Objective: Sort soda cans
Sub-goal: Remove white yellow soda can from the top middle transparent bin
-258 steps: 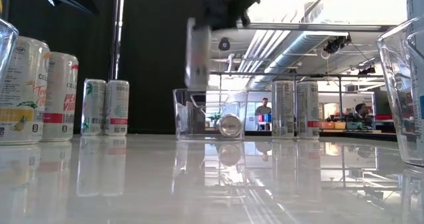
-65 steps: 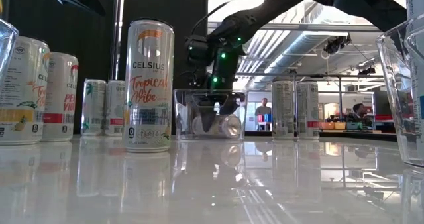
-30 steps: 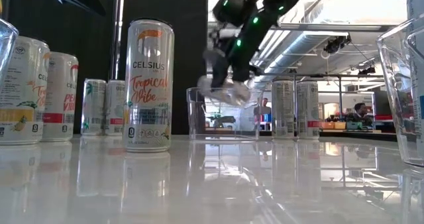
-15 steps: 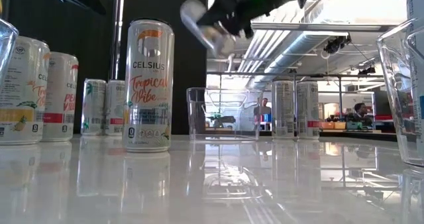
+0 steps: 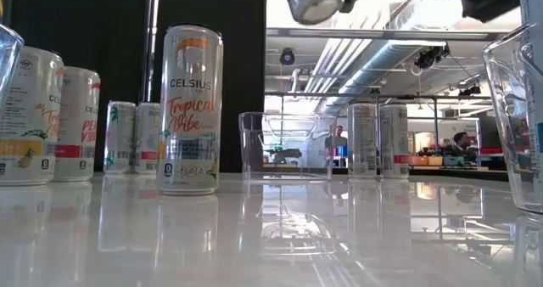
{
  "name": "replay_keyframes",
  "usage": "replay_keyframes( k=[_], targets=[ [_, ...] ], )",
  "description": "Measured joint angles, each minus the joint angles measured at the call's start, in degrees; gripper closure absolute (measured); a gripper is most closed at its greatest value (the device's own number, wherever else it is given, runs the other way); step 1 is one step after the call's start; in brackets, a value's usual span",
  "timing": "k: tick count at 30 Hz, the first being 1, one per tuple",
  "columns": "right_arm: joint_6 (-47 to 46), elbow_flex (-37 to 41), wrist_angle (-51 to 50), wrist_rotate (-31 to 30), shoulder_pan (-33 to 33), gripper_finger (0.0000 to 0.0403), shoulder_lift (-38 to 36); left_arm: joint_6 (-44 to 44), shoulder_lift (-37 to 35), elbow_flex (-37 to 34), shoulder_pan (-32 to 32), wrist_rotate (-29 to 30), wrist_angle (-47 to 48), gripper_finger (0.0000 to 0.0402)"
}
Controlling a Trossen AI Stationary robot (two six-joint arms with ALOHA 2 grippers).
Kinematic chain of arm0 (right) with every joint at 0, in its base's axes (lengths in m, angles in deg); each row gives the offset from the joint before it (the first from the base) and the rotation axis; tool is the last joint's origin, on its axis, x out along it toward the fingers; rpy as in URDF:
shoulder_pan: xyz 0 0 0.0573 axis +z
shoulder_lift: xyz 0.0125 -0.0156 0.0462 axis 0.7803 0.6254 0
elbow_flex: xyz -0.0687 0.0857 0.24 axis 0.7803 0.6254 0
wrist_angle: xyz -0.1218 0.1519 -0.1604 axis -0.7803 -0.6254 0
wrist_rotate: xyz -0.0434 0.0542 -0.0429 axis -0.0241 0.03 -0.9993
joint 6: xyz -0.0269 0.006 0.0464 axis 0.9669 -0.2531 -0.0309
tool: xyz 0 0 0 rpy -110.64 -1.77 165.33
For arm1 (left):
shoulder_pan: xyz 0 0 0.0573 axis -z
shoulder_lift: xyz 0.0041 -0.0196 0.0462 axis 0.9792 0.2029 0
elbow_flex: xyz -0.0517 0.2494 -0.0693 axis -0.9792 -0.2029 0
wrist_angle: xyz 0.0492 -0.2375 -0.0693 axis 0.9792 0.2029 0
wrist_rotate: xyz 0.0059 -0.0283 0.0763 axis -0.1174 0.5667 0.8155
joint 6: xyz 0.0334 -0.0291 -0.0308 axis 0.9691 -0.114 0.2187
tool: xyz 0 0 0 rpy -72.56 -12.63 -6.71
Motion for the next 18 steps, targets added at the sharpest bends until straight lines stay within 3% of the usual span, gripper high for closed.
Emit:
replay_keyframes(
  k=[3, 7, 10, 15, 18],
  targets=[
    [0.91, 1.32, 0.94, -0.69, 2.66, 0.0159, 1.1, 10.24, 2.86, 0.0, -1.0, -7.18, -11.61, 0.0297],
    [1.14, 1.81, 1.74, 0.5, 3.82, 0.0159, 3.77, 15.82, 8.67, 0.0, -3.28, -19.12, -25.21, 0.0239],
    [0.7, 1.81, 2.79, 0.01, 2.83, 0.0159, 4.78, 20.19, 12.97, 0.0, -4.65, -24.94, -32.91, 0.0195],
    [0.49, 1.79, 3.21, 1.71, 2.15, 0.0159, 4.89, 31.8, 17.99, 0.04, -6.34, -27.19, -39.94, 0.0133],
    [0.28, 1.79, 3.09, 2.93, 2.15, 0.0159, 4.89, 32.18, 19.69, 1.77, -7.89, -27.6, -39.81, 0.0108]
  ],
)
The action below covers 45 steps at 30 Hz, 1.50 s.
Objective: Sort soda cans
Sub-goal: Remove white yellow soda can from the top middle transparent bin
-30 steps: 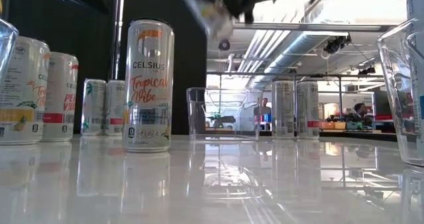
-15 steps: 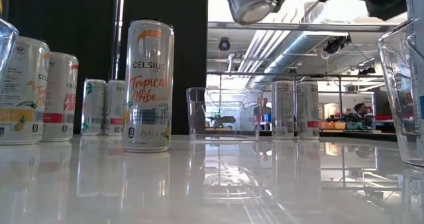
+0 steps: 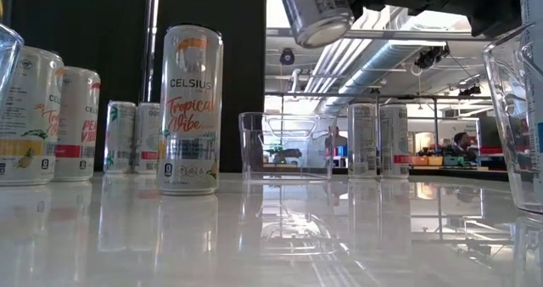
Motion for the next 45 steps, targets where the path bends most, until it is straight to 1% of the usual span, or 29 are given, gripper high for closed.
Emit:
replay_keyframes(
  k=[7, 12, 14, 16, 18, 20, 25, 31, 39, 45],
  targets=[
    [-0.32, 0.0, -0.42, 0.68, -0.04, 0.0159, 0.0, -3.46, 2.5, 3.39, -1.44, -2.95, 1.36, 0.0075],
    [-0.9, -0.02, -0.88, 0.63, -0.04, 0.016, 0.0, -7.78, 3.62, 4.33, -1.62, -2.46, 1.52, 0.0071],
    [-1.12, -0.02, -0.94, 0.39, -0.04, 0.016, 0.0, -11.22, 3.74, 4.33, -1.99, -2.5, 1.77, 0.0071],
    [-1.41, -0.02, -0.88, 0.25, -0.07, 0.016, 0.0, -16.85, 3.73, 4.33, -2.6, -2.9, 2.17, 0.0071],
    [-1.75, -0.02, -0.87, 0.1, -0.25, 0.016, 0.0, -19.34, 3.49, 4.32, -3.18, -4.34, 3.06, 0.0071],
    [-1.62, -0.02, -0.63, 0.15, -0.33, 0.016, 0.01, -19.96, 3.43, 4.33, -3.67, -6.03, 3.7, 0.0071],
    [-1.29, 0.0, -0.5, 0.15, -0.68, 0.016, 0.14, -22.57, 3.72, 4.35, -4.13, -6.69, 5.91, 0.0071],
    [-1.25, -0.02, 0.55, 0.15, -0.72, 0.016, 0.15, -22.89, 3.82, 4.33, -4.11, -5.7, 6.5, 0.0071],
    [1.19, -0.02, 1.37, 0.24, -0.98, 0.0161, 0.15, -27.29, 4.77, 4.33, -4.04, -4.96, 6.1, 0.0071],
    [1.66, -0.02, 3.12, 2.65, -2.88, 0.0163, 0.13, -27.19, 5.69, 4.25, -4.02, -3.6, 5.18, 0.0071]
  ],
)
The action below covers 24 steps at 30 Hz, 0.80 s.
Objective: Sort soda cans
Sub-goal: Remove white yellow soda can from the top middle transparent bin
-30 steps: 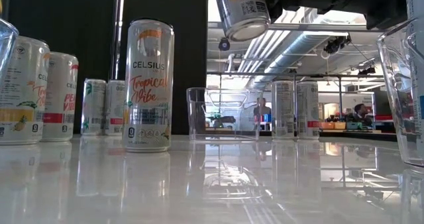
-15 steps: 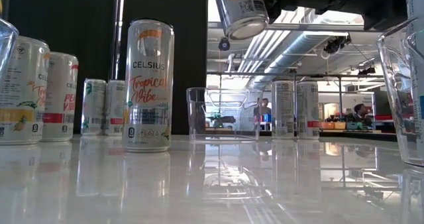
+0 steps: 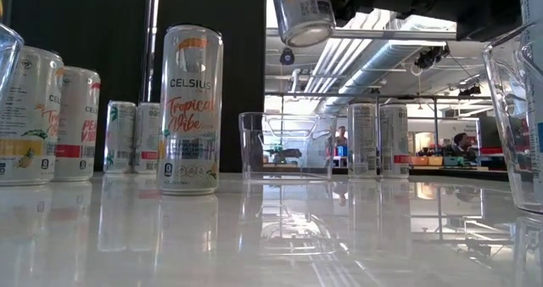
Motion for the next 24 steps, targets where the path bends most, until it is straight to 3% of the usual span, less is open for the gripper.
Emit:
replay_keyframes(
  k=[12, 24],
  targets=[
    [-0.11, -0.07, 2.32, 2.64, -1.08, 0.0163, -0.09, 0.9, 0.9, -0.02, 0.02, 0.0, -1.68, 0.0071],
    [-0.31, -0.07, 2.91, 2.51, -1.08, 0.0163, -0.1, 9.67, 6.87, -0.02, 0.84, -0.24, -17.07, 0.0071]
  ],
)
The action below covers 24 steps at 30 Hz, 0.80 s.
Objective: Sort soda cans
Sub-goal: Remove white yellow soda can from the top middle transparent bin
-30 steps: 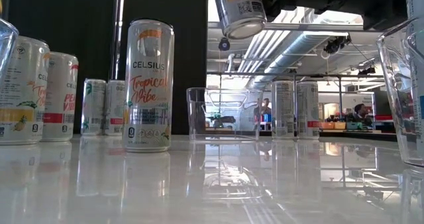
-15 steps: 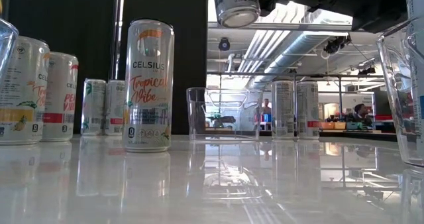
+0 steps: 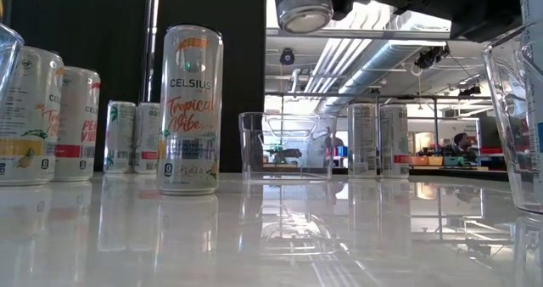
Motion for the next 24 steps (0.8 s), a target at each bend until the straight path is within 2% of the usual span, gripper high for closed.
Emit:
replay_keyframes(
  k=[5, 9, 14, 18, 24],
  targets=[
    [-0.3, 0.0, 0.15, 0.74, 0.21, 0.0163, -0.03, 1.01, 0.08, 0.0, 1.47, 0.96, -3.01, 0.0071],
    [-0.38, 0.0, 0.04, 1.45, 0.5, 0.0163, -0.02, 3.66, -0.11, -1.39, 3.31, 4.53, -7.98, 0.008],
    [-0.52, 0.0, 6.11, 1.96, 0.83, 0.0163, 3.34, 3.92, -0.19, -5.76, 4.47, 6.66, -16.03, 0.01],
    [0.23, 0.02, 12.75, 1.67, 0.65, 0.0163, 5.99, 3.2, -1.48, -8.21, 4.45, 7.46, -18.03, 0.0109],
    [-0.68, 0.04, 13.19, 1.84, -0.52, 0.0163, 6.07, 2.25, -2.11, -10.75, 3.69, 6.92, -22.23, 0.011]
  ],
)
